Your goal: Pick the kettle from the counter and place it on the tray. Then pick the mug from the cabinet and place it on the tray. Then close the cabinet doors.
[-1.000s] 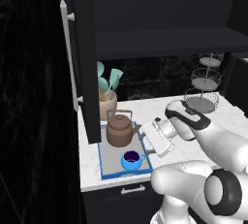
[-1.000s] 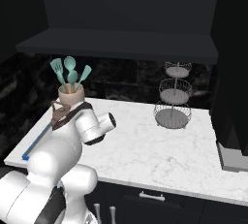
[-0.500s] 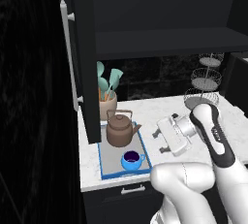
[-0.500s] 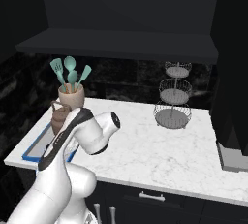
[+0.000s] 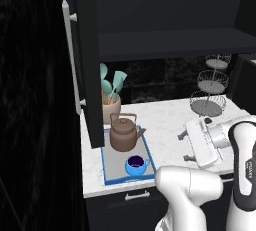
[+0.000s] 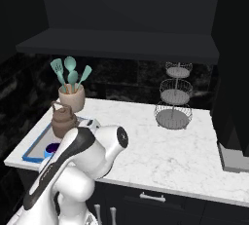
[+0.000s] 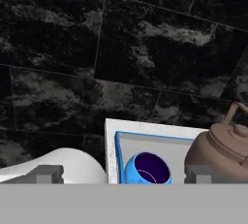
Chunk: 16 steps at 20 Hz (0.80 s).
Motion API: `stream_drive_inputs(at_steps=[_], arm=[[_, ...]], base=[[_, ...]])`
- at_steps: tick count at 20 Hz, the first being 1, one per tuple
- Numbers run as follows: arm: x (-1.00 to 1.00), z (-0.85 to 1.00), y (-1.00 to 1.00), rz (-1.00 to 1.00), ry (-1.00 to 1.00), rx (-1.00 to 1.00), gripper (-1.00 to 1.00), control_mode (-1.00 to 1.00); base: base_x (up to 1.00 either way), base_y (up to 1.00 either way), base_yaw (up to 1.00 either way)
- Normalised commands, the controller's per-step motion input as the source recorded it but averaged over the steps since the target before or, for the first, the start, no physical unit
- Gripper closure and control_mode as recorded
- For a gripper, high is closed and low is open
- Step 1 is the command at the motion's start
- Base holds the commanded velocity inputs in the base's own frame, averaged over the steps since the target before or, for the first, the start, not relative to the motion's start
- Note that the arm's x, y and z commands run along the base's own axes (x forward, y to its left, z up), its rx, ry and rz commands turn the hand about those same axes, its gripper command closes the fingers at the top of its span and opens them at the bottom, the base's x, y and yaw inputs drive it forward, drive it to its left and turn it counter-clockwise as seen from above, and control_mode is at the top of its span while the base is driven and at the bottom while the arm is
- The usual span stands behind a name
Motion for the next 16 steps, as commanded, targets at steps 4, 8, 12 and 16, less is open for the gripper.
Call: stream_drive_inputs(at_steps=[4, 8, 12, 16], arm=[[-0.31, 0.65, -0.30, -0.16, -0.15, 0.00, -1.00, -1.00], [-0.20, 0.16, -0.06, -0.13, -0.03, 0.01, -1.00, -1.00], [-0.07, 0.00, -0.01, 0.00, 0.00, -0.01, -1.00, -1.00], [-0.38, 0.06, -0.25, -0.17, -0.01, 0.04, -1.00, -1.00]], base=[[0.00, 0.00, 0.00], [0.00, 0.00, 0.00], [0.00, 0.00, 0.00], [0.00, 0.00, 0.00]])
